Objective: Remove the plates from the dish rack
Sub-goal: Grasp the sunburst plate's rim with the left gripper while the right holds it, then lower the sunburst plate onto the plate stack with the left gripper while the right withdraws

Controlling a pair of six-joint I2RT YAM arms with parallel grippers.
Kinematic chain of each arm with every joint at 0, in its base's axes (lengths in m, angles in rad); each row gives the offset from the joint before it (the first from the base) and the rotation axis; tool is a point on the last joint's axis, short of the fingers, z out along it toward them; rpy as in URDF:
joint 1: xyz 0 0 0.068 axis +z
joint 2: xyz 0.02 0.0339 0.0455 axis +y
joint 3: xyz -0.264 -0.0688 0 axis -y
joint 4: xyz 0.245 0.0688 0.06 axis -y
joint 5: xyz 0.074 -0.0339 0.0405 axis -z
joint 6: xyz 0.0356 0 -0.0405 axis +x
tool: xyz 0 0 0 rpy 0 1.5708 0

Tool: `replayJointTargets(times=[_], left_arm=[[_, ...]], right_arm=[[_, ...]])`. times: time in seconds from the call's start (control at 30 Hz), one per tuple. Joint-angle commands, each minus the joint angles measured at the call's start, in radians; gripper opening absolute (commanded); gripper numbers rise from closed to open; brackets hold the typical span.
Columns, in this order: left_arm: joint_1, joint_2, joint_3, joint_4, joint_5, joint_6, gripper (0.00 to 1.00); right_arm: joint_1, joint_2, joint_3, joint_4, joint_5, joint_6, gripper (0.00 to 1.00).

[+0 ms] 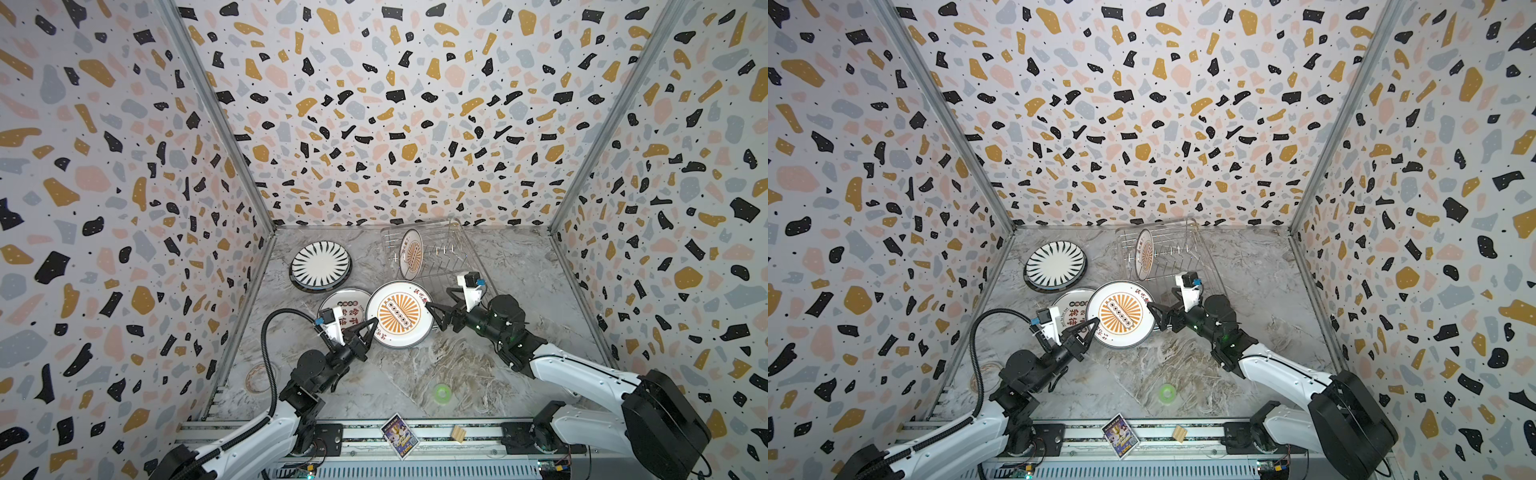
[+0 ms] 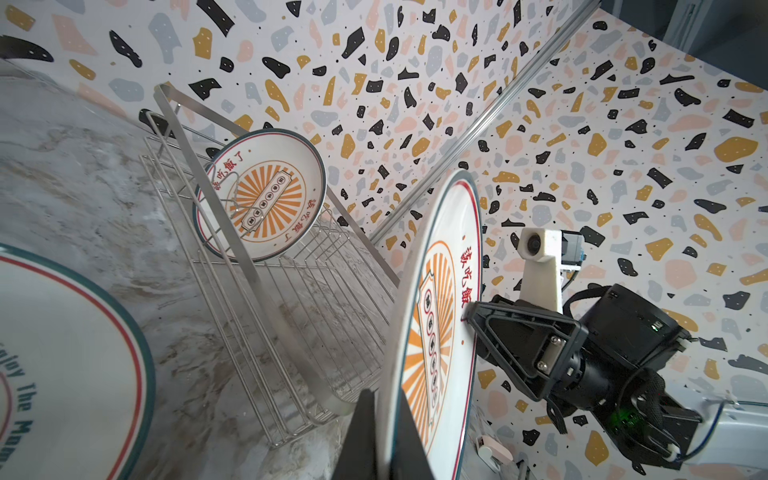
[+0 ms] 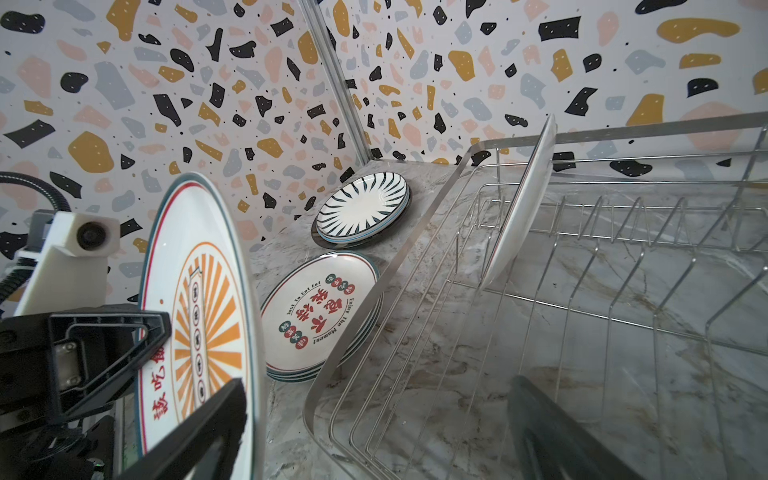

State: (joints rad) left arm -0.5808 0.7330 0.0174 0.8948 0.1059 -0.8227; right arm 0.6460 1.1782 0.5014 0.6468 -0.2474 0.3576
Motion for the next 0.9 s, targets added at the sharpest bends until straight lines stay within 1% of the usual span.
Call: replayJointTargets(times=[0.0,0.07,0.13,0.27,0.4,0.47,0.53,0.63,0.77,0.87], left_arm=[[0.053,-0.013,0.035,0.057,-0.015,-0.037,0.0],[0.106,-0.009,0.03,0.082,0.017,-0.094,0.0],[0.137,-0.013,0.026,0.087,0.029,-0.114,0.0],[0.17,-0.027,0.029,0.025,-0.021,-0.144,0.0],[0.217,-0.026,0.013,-0.012,-0.08,-0.257,0.0],[0.225,-0.025,0.007,-0.014,-0.092,-0.292,0.0],[0.228,-0.026,0.024,-0.069,-0.106,-0.31,0.0],[0.231,-0.031,0.039,-0.155,-0.164,-0.344,0.0],[0.239,-0.053,0.035,-0.212,-0.218,-0.377,0.0],[0.243,-0.084,0.051,-0.304,-0.265,-0.393,0.0]], right_arm=[[0.0,-0.044,-0.008,-0.003,0.012,-0.001,0.99],[0.006,-0.051,-0.017,0.022,0.003,-0.002,0.99],[0.018,-0.048,-0.02,0.047,-0.005,-0.008,0.99],[0.046,-0.03,-0.013,0.082,0.008,-0.016,0.99],[0.098,0.015,0.04,0.083,0.041,-0.055,0.99],[0.119,0.043,0.076,0.063,0.041,-0.075,0.99],[0.14,0.072,0.104,0.063,0.037,-0.089,0.99],[0.167,0.114,0.141,0.064,0.023,-0.111,0.99],[0.191,0.164,0.182,0.065,0.016,-0.125,0.99],[0.206,0.206,0.21,0.065,-0.001,-0.138,0.99]])
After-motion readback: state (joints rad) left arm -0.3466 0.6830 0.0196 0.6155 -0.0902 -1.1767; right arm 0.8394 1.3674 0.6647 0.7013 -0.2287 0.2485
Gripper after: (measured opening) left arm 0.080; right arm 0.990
